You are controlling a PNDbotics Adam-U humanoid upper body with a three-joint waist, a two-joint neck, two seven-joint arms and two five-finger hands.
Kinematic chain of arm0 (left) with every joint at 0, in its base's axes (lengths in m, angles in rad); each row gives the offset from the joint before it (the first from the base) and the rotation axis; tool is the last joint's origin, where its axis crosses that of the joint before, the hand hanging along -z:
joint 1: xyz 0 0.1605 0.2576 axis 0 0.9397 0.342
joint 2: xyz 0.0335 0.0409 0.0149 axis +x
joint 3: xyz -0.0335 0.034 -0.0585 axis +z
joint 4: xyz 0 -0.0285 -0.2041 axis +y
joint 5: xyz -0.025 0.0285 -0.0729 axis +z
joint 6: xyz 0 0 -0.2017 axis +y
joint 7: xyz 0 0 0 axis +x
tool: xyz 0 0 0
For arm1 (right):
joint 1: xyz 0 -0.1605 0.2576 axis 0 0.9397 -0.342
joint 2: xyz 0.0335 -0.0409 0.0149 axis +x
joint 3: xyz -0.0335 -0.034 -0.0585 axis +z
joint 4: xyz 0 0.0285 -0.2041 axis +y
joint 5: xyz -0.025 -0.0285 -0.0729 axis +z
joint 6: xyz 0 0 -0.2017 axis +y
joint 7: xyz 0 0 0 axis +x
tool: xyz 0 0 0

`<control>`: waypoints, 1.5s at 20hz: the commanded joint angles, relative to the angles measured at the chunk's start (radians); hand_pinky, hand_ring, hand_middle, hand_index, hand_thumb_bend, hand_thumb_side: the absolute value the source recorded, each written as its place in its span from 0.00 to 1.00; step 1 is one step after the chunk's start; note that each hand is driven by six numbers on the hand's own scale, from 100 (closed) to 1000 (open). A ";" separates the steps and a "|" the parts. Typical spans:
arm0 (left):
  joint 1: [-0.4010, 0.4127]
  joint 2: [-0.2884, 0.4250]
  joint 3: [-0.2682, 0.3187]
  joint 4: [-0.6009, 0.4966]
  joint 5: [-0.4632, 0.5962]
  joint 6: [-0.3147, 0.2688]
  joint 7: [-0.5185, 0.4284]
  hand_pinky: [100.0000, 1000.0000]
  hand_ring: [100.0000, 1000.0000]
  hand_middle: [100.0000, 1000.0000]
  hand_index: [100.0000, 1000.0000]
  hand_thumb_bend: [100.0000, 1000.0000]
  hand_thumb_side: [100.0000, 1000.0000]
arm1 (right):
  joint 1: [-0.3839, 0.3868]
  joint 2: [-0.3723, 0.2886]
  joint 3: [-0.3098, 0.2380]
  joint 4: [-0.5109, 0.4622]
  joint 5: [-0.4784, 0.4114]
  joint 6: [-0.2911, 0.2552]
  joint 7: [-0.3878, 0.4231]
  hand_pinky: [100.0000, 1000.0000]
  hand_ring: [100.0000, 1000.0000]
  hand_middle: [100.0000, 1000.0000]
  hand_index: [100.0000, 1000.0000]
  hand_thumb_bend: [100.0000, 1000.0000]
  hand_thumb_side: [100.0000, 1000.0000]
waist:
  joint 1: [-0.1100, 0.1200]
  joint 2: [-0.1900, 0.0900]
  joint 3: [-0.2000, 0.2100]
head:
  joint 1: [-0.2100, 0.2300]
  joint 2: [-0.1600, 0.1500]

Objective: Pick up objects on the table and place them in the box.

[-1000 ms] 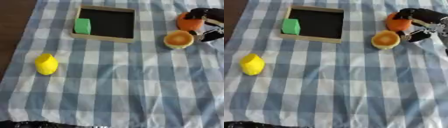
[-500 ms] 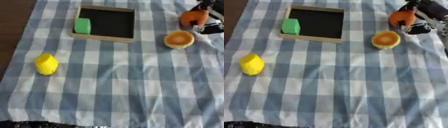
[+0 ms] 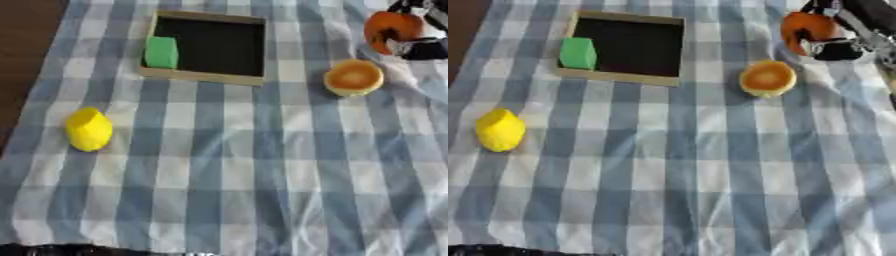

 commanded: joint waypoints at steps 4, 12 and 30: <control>-0.020 0.028 -0.007 -0.020 0.005 -0.002 -0.001 0.72 0.82 0.64 0.81 0.00 0.54 | -0.064 -0.047 -0.001 -0.146 -0.187 -0.017 0.097 0.88 0.91 0.09 0.65 0.00 0.11 | -0.013 -0.051 0.002 | -0.017 0.004; -0.065 0.030 -0.046 -0.020 0.024 -0.004 -0.025 0.72 0.82 0.64 0.81 0.00 0.54 | -0.232 0.112 0.075 -0.140 -0.284 -0.021 0.308 0.89 0.93 0.10 0.66 0.00 0.13 | -0.011 -0.068 0.044 | -0.065 0.004; -0.151 0.011 -0.096 -0.020 0.073 -0.006 -0.075 0.72 0.82 0.65 0.81 0.00 0.54 | -0.328 0.330 0.065 0.101 -0.116 -0.028 0.373 0.91 1.00 0.14 0.69 0.00 0.13 | -0.027 -0.040 0.140 | -0.155 0.004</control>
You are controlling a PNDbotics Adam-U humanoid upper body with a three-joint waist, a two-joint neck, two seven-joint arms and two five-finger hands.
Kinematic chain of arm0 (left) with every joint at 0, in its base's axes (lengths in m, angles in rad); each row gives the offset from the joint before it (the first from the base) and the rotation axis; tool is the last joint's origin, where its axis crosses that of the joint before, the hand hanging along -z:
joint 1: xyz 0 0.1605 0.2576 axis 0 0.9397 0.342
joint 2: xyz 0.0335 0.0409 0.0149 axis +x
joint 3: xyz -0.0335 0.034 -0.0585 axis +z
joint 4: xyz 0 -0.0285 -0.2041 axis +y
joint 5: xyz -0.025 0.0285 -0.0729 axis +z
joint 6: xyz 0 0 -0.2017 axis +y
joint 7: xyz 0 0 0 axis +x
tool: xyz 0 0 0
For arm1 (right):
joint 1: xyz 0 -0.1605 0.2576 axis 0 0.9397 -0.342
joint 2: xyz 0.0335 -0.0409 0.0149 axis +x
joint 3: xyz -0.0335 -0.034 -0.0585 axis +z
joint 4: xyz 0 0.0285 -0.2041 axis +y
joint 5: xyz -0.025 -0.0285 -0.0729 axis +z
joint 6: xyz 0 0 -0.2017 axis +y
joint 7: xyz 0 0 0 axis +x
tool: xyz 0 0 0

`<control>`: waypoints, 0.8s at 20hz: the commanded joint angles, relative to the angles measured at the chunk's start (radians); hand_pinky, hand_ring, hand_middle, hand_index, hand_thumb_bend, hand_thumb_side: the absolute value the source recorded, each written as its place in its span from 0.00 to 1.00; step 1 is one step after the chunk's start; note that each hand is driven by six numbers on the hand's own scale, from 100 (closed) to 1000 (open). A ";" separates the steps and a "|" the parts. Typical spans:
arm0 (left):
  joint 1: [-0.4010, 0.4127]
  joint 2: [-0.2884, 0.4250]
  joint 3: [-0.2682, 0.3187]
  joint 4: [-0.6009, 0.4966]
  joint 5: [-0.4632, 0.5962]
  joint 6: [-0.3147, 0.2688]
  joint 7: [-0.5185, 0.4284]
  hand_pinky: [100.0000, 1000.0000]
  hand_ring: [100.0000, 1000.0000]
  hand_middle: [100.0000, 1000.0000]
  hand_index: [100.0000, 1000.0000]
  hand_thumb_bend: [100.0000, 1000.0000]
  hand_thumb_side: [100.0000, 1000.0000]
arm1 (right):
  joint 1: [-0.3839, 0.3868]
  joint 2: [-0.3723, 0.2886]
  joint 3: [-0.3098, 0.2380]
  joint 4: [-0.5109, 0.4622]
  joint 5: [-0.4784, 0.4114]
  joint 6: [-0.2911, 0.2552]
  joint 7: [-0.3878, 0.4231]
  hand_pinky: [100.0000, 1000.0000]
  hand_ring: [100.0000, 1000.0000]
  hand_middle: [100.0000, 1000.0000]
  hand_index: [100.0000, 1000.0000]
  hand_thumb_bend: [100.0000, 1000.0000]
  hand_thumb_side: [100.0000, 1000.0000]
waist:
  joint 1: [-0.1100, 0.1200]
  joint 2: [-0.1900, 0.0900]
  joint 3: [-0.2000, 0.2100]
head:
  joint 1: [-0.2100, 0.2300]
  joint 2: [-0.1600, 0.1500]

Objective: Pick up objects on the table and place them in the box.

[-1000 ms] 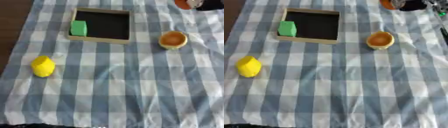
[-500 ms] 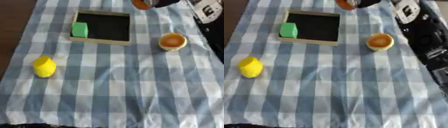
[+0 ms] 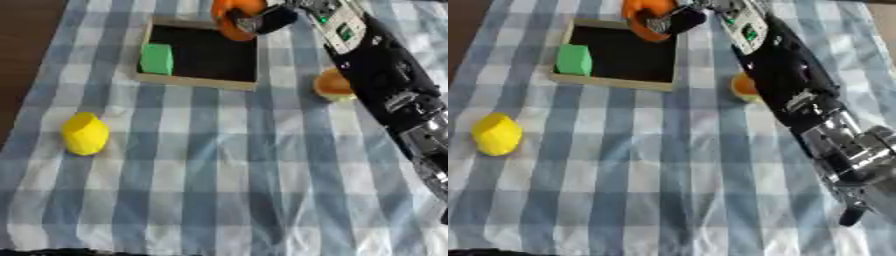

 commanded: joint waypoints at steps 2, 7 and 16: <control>-0.018 0.008 -0.004 -0.020 0.013 0.003 -0.013 0.72 0.82 0.65 0.81 0.00 0.54 | -0.025 0.009 -0.017 0.032 0.064 -0.008 -0.028 0.92 1.00 0.15 0.69 0.00 0.13 | -0.011 -0.006 0.007 | -0.005 0.004; -0.021 0.006 -0.007 -0.020 0.017 0.006 -0.020 0.72 0.82 0.65 0.81 0.00 0.54 | -0.020 0.028 -0.030 0.086 0.148 -0.014 -0.079 0.92 1.00 0.17 0.71 0.00 0.12 | -0.014 0.002 0.020 | -0.009 0.004; -0.022 0.002 -0.010 -0.020 0.022 0.015 -0.032 0.72 0.82 0.65 0.81 0.00 0.54 | -0.018 0.037 -0.047 0.120 0.209 -0.035 -0.116 0.93 1.00 0.43 0.84 0.00 0.12 | -0.017 0.015 0.031 | -0.015 0.002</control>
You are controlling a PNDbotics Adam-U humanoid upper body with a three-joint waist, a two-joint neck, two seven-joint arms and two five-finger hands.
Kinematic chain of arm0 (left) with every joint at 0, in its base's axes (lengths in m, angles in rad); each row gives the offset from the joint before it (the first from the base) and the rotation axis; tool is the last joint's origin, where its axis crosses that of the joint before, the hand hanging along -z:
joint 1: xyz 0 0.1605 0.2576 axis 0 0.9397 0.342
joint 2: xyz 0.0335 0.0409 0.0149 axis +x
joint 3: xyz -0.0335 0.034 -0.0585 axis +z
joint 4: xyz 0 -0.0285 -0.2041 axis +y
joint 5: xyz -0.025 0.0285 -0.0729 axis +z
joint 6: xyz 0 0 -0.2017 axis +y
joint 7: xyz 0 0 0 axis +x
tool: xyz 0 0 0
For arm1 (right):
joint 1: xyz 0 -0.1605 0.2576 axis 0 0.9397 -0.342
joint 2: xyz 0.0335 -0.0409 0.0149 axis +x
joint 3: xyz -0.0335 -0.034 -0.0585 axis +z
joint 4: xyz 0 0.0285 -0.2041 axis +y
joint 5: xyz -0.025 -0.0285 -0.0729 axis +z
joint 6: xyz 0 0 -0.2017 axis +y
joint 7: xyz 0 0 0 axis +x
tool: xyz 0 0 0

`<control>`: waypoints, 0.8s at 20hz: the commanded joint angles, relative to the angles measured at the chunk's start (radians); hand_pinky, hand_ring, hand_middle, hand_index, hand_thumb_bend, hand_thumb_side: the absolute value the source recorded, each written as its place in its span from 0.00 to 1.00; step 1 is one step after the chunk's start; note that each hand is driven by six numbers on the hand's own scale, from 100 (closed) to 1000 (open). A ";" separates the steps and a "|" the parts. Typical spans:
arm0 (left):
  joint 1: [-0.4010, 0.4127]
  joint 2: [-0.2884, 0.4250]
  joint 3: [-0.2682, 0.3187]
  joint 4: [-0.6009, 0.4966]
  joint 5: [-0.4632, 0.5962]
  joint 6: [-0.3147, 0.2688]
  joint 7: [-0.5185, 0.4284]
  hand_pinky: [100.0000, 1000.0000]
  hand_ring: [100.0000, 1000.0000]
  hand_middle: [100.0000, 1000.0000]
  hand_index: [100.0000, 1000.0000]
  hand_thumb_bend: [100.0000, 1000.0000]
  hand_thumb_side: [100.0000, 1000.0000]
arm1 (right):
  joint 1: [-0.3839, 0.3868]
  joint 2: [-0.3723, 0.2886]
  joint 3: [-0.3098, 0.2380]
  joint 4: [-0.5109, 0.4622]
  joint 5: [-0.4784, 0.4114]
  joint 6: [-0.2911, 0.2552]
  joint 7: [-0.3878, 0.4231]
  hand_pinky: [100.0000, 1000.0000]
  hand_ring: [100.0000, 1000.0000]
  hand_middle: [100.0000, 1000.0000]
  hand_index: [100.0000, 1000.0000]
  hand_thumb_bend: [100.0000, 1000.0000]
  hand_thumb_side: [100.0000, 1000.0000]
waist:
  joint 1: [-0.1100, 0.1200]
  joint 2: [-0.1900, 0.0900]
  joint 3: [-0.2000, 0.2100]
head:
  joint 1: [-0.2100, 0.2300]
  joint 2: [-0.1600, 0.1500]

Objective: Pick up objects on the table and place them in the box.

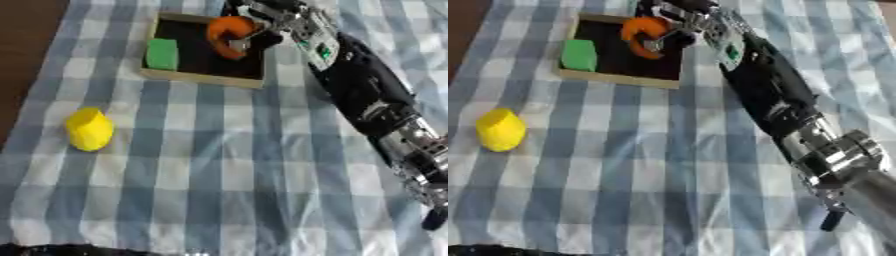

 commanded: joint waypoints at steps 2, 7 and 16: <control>-0.009 0.010 0.001 -0.020 0.009 0.004 -0.007 0.72 0.82 0.65 0.81 0.00 0.55 | -0.016 -0.019 -0.008 -0.009 0.035 0.004 0.003 0.95 1.00 0.56 0.91 0.00 0.12 | -0.009 -0.006 -0.002 | -0.001 0.003; -0.007 0.008 0.002 -0.020 0.009 0.005 -0.009 0.72 0.82 0.65 0.81 0.00 0.55 | -0.017 -0.039 -0.006 -0.046 0.094 0.029 0.059 1.00 1.00 0.76 0.99 0.00 0.12 | -0.005 -0.011 -0.012 | 0.011 0.004; 0.001 0.012 0.004 -0.020 0.007 0.007 -0.006 0.72 0.83 0.65 0.81 0.00 0.55 | -0.018 -0.106 -0.025 -0.181 -0.008 0.082 0.082 1.00 1.00 0.73 1.00 0.00 0.17 | 0.001 -0.029 -0.043 | 0.032 0.004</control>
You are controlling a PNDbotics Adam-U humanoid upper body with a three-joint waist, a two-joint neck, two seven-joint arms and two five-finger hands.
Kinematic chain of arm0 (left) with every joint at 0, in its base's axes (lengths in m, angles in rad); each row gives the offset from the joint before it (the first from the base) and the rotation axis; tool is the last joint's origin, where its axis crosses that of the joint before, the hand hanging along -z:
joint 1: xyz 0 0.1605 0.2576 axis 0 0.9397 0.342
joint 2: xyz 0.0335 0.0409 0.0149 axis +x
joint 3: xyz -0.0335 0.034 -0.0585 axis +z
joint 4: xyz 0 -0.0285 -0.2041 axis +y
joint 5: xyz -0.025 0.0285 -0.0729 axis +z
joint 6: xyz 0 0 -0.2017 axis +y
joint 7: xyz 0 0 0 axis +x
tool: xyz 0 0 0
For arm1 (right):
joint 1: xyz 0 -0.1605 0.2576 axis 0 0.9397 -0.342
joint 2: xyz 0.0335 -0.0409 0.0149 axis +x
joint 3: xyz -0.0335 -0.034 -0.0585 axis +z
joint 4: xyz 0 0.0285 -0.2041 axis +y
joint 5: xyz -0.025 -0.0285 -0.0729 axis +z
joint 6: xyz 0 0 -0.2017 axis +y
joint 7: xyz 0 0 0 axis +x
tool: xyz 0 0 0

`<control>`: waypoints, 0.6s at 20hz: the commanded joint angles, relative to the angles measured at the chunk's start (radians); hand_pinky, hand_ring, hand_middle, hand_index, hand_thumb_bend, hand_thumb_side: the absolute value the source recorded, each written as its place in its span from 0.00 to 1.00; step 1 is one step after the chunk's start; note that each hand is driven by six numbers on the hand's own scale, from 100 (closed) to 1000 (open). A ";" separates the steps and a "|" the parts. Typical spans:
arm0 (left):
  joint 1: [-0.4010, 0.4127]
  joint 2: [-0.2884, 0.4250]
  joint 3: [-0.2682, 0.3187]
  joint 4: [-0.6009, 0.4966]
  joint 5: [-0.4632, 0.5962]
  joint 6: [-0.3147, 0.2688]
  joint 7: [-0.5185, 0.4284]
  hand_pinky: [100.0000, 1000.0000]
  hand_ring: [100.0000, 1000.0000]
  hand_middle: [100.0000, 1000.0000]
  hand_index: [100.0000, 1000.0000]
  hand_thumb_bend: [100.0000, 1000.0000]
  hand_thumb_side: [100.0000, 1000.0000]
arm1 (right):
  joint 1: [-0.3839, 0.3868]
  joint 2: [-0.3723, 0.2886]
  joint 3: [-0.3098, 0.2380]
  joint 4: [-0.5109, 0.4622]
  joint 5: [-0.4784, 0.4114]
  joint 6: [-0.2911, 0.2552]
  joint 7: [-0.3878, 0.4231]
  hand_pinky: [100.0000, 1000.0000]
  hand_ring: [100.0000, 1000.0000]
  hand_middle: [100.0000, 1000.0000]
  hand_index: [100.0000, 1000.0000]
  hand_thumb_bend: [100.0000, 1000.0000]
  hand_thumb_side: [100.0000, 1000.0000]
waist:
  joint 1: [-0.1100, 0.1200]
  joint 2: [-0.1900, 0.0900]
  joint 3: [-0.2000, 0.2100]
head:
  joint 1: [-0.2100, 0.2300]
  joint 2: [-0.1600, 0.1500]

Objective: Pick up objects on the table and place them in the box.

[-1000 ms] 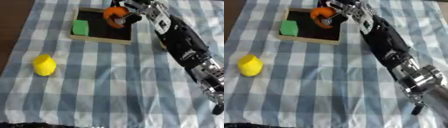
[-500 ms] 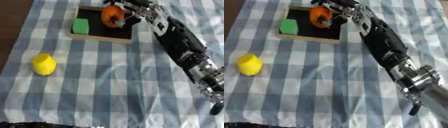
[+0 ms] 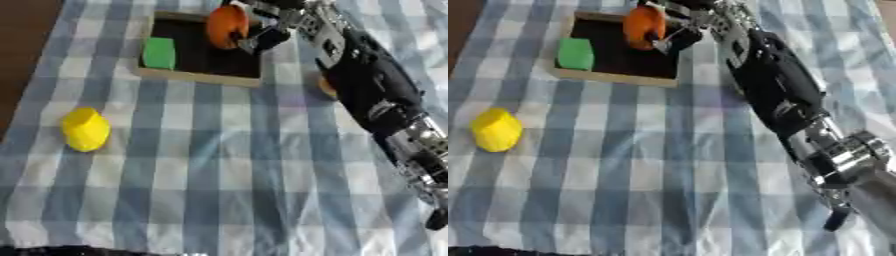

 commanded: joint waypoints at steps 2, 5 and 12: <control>0.001 0.015 0.006 -0.020 -0.001 0.000 0.006 0.72 0.83 0.65 0.81 0.00 0.55 | -0.008 -0.104 -0.011 -0.134 -0.117 0.020 0.009 1.00 1.00 0.73 1.00 0.00 0.18 | 0.000 -0.033 -0.018 | 0.021 0.004; 0.005 0.018 0.006 -0.020 -0.004 0.001 0.008 0.72 0.83 0.65 0.81 0.00 0.54 | 0.020 -0.171 -0.012 -0.216 -0.205 0.049 0.030 1.00 1.00 0.73 1.00 0.00 0.18 | -0.001 -0.040 -0.038 | 0.040 0.004; 0.016 0.014 0.004 -0.020 -0.007 0.006 0.008 0.72 0.83 0.65 0.81 0.00 0.55 | 0.078 -0.234 -0.007 -0.279 -0.368 0.100 0.103 0.93 1.00 0.26 0.80 0.00 0.18 | 0.012 -0.048 -0.070 | 0.076 0.004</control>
